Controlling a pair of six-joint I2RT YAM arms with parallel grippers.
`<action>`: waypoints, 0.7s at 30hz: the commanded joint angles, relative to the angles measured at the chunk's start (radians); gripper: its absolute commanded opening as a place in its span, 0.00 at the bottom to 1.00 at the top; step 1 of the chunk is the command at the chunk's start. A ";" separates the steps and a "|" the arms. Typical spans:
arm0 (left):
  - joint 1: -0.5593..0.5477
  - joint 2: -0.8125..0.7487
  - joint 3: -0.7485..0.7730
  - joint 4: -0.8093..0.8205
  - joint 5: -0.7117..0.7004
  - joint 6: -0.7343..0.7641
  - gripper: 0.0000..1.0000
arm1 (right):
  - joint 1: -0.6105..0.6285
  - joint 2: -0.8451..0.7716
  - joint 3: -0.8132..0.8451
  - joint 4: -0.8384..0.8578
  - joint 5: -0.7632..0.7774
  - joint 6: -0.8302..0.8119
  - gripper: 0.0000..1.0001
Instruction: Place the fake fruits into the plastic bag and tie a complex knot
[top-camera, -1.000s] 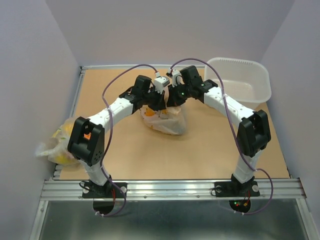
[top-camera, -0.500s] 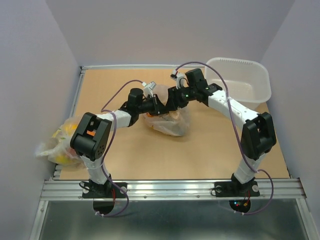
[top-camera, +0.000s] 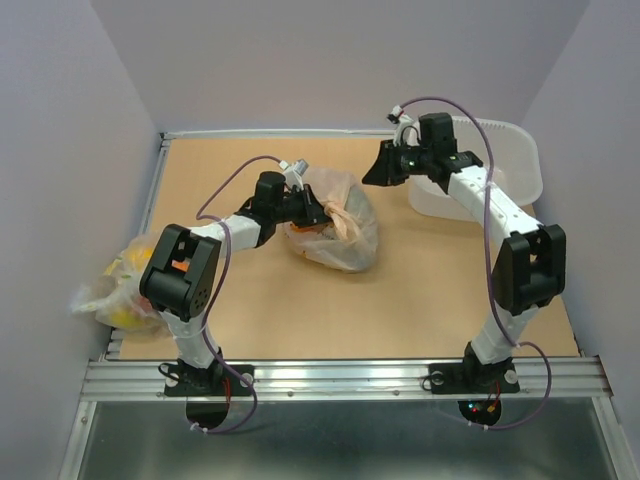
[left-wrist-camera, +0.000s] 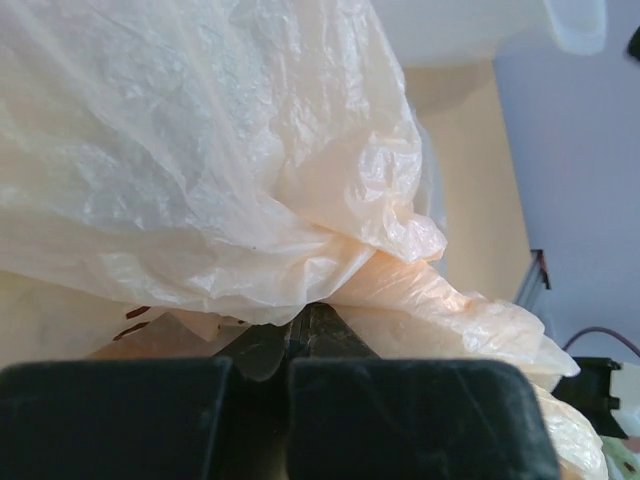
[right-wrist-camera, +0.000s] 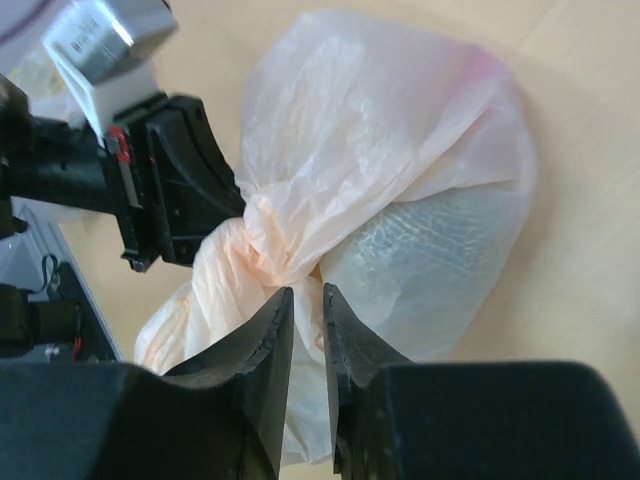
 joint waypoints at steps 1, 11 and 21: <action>-0.014 -0.038 0.059 -0.135 -0.111 0.108 0.00 | 0.034 0.053 -0.015 0.022 -0.068 -0.052 0.24; -0.035 -0.007 -0.004 0.125 -0.035 -0.015 0.00 | 0.081 0.128 -0.105 0.020 -0.102 -0.066 0.52; -0.035 0.106 -0.059 0.760 0.145 -0.433 0.00 | 0.110 0.142 -0.176 0.055 -0.228 0.007 0.78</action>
